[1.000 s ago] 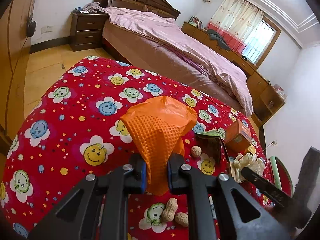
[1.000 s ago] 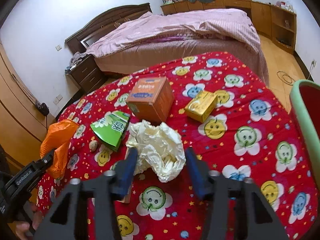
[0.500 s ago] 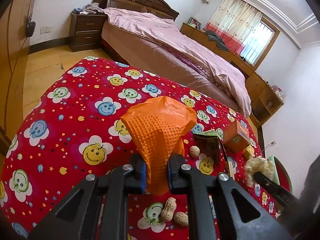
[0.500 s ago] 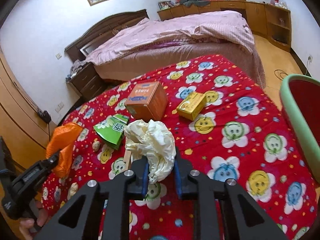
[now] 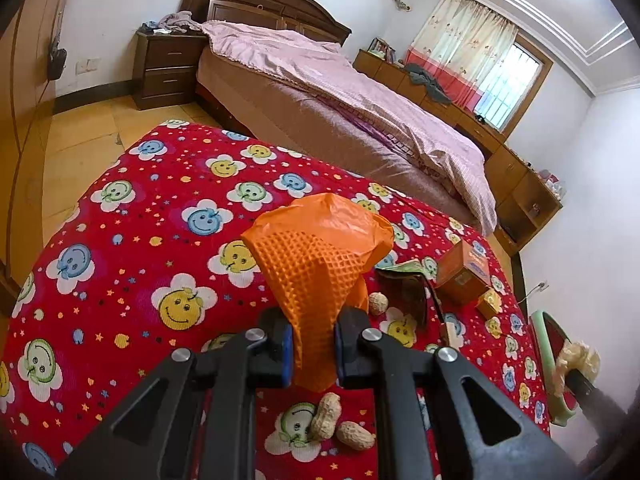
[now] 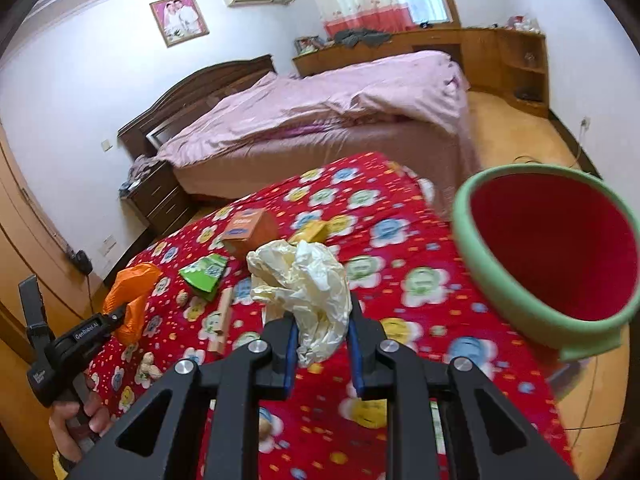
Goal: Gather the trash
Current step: 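Carry the mesh bag and white tissue over the red bucket and release both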
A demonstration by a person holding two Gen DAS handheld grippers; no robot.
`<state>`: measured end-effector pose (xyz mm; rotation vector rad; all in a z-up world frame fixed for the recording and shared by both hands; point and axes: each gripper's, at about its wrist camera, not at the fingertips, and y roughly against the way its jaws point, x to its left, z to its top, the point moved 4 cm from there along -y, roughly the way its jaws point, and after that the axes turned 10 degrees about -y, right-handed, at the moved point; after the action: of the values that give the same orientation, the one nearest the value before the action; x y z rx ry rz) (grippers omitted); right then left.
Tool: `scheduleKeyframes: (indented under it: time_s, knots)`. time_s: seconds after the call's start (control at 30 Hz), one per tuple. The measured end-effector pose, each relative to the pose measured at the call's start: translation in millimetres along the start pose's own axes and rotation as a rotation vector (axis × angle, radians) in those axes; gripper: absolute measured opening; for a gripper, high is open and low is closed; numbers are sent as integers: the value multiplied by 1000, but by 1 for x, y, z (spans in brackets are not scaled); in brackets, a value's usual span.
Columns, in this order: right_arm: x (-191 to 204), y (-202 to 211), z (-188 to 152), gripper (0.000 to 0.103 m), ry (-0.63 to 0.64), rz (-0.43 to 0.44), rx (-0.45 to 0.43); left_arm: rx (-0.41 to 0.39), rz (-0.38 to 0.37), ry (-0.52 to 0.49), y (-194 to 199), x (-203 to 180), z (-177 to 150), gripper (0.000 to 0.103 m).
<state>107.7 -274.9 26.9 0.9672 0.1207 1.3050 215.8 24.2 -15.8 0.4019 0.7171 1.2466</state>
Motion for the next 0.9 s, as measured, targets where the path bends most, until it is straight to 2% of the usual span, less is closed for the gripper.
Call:
scheduleKeyframes:
  time_s: [0.13, 0.33, 0.47, 0.9]
  knots:
    - [-24, 21, 4, 23, -30, -31, -39, -3, -4, -31, 3, -11, 1, 15]
    - [-66, 49, 8, 23, -100, -79, -95, -3, -52, -75, 12, -37, 6, 15]
    - [-96, 64, 11, 23, -144, -110, -125, 13, -112, -97, 17, -59, 7, 15]
    - [-160, 81, 23, 23, -256, -126, -172, 86, -267, -234, 16, -164, -2, 15]
